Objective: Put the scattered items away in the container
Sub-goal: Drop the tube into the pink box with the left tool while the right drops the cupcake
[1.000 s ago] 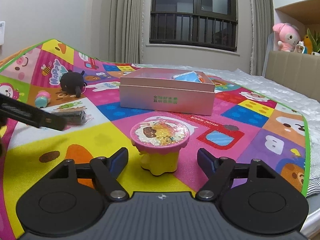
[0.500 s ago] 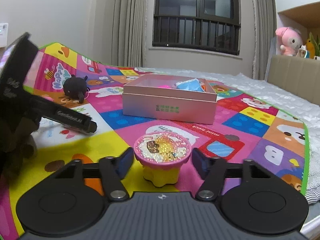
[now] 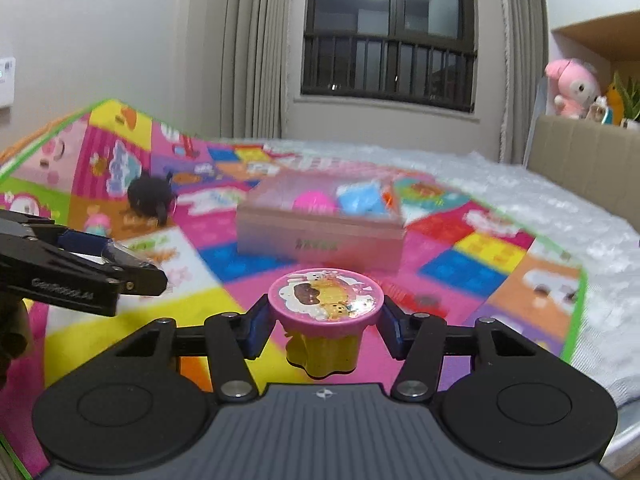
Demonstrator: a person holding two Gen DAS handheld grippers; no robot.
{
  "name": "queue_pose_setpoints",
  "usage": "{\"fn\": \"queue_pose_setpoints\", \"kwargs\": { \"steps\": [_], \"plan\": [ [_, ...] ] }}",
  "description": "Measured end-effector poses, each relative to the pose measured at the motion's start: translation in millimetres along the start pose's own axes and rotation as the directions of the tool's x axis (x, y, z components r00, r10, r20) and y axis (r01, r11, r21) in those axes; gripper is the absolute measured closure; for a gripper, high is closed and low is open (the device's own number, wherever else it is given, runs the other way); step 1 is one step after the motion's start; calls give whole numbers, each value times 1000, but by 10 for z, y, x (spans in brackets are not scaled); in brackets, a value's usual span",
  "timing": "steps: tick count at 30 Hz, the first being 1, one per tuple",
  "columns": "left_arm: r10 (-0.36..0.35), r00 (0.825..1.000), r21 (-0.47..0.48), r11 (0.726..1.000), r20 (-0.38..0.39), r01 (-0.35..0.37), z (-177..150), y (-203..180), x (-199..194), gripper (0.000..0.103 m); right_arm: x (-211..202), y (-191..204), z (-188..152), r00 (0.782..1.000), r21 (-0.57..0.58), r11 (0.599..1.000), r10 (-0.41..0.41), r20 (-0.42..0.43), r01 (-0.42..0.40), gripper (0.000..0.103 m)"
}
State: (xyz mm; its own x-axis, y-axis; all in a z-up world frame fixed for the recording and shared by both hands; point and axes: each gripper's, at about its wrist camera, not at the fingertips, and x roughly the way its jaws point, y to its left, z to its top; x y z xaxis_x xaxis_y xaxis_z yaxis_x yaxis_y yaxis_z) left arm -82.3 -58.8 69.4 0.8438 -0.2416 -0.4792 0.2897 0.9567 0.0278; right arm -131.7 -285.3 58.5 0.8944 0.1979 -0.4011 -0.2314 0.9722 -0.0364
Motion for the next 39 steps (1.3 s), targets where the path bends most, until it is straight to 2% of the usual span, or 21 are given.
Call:
{"fn": "queue_pose_setpoints", "kwargs": {
  "steps": [4,7,14,19,21,22,23,25,26,27,29,31,33,36,39],
  "plan": [
    [-20,994,66,998,105,13,347,-70,-91,13,-187,-160,334,997,15,1000,2,81,-3,48],
    [4,987,109,994,160,-22,555,-102,1,13,-226,-269,574,991,19,1000,6,132,-9,48],
    [-4,972,137,990,233,-29,1066,-82,456,13,133,-540,1059,984,45,999,18,177,-26,48],
    [-53,967,118,993,250,24,1505,-56,913,12,632,-744,1437,982,138,987,50,184,-77,48],
    [-85,970,63,995,227,73,1617,24,1179,8,919,-831,1537,982,192,974,87,169,-120,48],
    [-109,973,22,994,203,106,1639,85,1309,4,1112,-875,1573,981,212,965,122,149,-152,46],
    [-134,978,-33,989,161,141,1639,175,1446,4,1259,-901,1574,982,227,960,139,126,-165,34],
    [-142,984,-108,982,107,153,1533,319,1557,3,1534,-988,1542,989,290,946,133,63,-146,31],
    [-129,987,-111,984,99,140,1444,371,1550,3,1602,-1041,1495,988,320,934,150,48,-157,30],
    [-106,989,-99,988,100,116,1345,403,1515,2,1621,-1074,1447,986,334,927,163,44,-168,30],
    [-29,995,-57,998,99,35,1098,445,1394,1,1619,-1102,1342,989,341,928,140,43,-146,23],
    [20,998,-28,999,55,-18,874,454,1286,1,1579,-1094,1233,994,324,940,102,24,-105,21],
    [31,999,-39,999,8,-31,602,495,1135,0,1538,-1029,1145,996,310,947,92,-2,-87,15],
    [31,999,-99,995,-44,-35,217,605,893,0,1462,-819,1076,997,253,966,69,-36,-58,10],
    [65,997,-168,983,-50,-73,-125,743,598,0,1429,-533,1070,996,183,982,63,-57,-52,5]
  ]
}}
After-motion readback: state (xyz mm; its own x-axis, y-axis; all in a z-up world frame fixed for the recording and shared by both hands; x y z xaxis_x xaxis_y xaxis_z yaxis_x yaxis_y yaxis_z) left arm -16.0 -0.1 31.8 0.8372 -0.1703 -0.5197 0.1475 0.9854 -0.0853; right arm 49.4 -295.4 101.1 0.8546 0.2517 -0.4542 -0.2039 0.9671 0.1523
